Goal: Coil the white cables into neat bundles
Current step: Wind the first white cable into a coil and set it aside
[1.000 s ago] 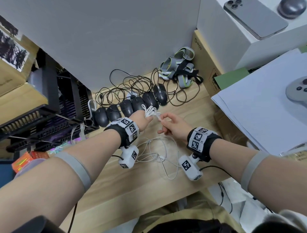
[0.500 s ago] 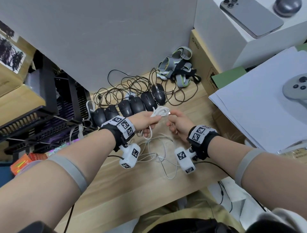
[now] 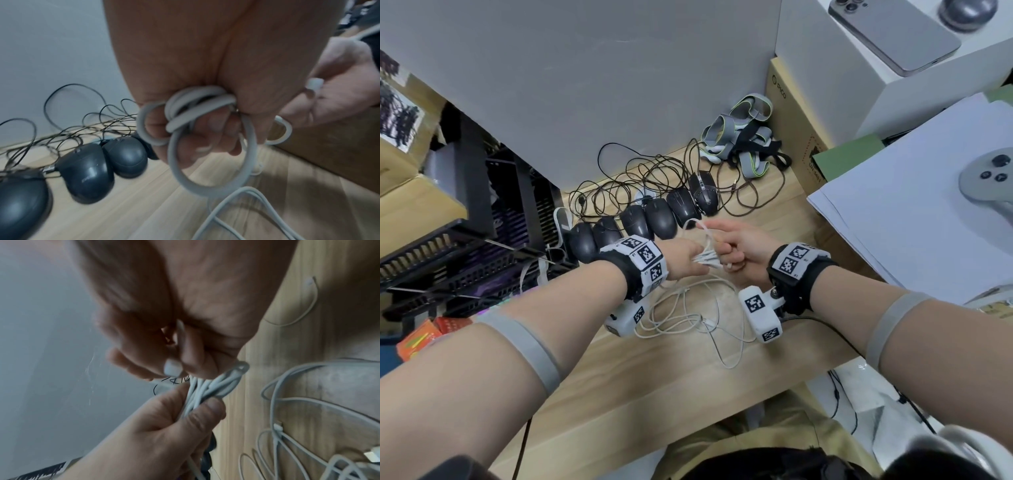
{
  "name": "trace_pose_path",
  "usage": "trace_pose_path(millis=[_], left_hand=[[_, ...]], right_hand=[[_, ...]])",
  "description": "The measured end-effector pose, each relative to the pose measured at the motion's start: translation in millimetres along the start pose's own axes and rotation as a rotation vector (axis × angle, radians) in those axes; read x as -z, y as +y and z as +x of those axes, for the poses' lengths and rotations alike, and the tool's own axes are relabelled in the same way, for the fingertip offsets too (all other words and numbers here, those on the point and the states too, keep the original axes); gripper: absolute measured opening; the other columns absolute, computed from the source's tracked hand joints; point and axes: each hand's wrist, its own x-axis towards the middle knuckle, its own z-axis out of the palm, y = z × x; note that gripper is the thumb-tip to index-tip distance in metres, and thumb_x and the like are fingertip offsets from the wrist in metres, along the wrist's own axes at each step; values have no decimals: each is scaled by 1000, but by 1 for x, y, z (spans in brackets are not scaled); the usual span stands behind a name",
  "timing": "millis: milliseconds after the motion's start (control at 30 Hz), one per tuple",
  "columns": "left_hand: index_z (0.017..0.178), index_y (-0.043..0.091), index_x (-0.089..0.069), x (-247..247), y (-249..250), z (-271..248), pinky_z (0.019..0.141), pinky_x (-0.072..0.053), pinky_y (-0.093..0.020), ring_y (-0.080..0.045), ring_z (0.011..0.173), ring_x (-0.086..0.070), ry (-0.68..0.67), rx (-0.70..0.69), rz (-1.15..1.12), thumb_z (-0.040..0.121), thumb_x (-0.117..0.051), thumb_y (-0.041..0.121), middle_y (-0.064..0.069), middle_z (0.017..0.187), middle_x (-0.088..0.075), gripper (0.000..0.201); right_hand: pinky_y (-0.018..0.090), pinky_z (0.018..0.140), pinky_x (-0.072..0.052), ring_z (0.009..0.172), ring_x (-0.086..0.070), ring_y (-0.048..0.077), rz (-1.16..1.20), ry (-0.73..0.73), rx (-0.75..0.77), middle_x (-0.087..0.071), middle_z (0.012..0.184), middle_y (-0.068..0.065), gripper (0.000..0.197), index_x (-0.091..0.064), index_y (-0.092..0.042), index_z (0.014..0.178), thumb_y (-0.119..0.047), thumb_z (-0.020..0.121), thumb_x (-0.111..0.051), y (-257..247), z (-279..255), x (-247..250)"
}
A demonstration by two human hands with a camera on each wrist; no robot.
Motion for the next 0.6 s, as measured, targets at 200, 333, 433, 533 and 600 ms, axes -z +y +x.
trace_pose_path(millis=[200,333,433,533,600], left_hand=[[131,13,-55,-1,4,4,84,-41,-27,-26,111,-60,85,-13,71,105,-49,36,-9,123,-64,36],[105,15,-60,1,2,4,73,-42,-29,-20,85,-56,135,68,15,106,-47,31,-4,95,-59,20],[85,12,-52,1,1,8,70,-44,-31,-23,82,-56,167,163,-7,104,-50,25,-9,90,-59,23],[85,8,-53,2,0,12,67,-45,-32,-24,82,-58,190,227,-51,98,-58,17,-12,95,-63,17],[103,3,-51,2,0,11,64,-45,-31,-23,83,-58,212,246,-148,94,-65,19,-14,103,-63,23]], right_hand=[[14,32,-18,33,-34,2,-103,101,8,-48,50,-5,36,-54,-17,129,-3,100,-37,2,12,-8],[14,30,-21,33,-40,3,-152,191,-42,-55,61,5,22,-55,-15,115,-5,99,-42,5,14,-15],[14,28,-22,33,-41,3,-187,203,-103,-59,58,3,16,-56,-7,93,-5,99,-41,6,15,-22],[13,29,-22,34,-42,1,-118,232,-146,-60,57,1,19,-55,-6,84,-8,99,-43,8,17,-27],[14,29,-24,34,-45,2,-150,273,-122,-62,61,3,16,-56,-6,83,-10,97,-49,10,19,-26]])
